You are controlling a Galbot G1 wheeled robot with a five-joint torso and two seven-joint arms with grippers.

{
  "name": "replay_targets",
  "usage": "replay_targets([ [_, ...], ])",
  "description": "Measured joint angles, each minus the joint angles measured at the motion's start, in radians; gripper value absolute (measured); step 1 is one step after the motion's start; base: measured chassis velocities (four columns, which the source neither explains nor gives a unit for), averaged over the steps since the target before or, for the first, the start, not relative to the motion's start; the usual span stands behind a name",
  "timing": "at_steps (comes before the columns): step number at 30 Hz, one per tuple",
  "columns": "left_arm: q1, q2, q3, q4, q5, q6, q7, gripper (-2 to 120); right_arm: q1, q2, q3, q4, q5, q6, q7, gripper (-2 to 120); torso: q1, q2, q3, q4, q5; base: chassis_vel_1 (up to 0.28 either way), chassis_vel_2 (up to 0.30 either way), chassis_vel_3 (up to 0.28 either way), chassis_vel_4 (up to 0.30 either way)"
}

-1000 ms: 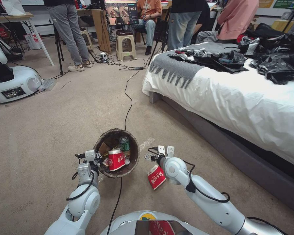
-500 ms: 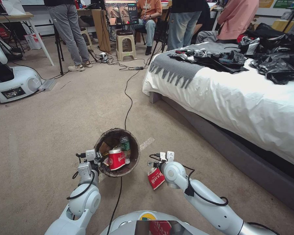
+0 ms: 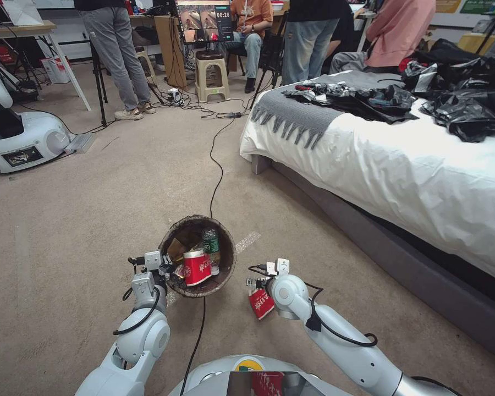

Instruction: Pick up the trash bin, then pick up the garbage from the floor and place it into the trash bin.

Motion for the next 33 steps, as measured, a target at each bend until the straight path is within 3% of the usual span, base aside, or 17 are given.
replay_targets([
  [11,-0.002,0.0,0.001,0.0,-0.001,0.0,0.0,0,-0.001,0.008,-0.001,-0.009,0.002,-0.005,0.006,100,0.0,0.0,0.0,0.0,0.0001,0.0,0.0,0.0,0.0],
  [33,-0.01,0.006,0.008,0.007,-0.006,0.0,-0.001,0,0.008,0.098,0.0,-0.124,0.028,-0.04,0.031,96,0.0,0.0,0.0,-0.0001,-0.0001,0.0,0.0,0.0,0.0],
])
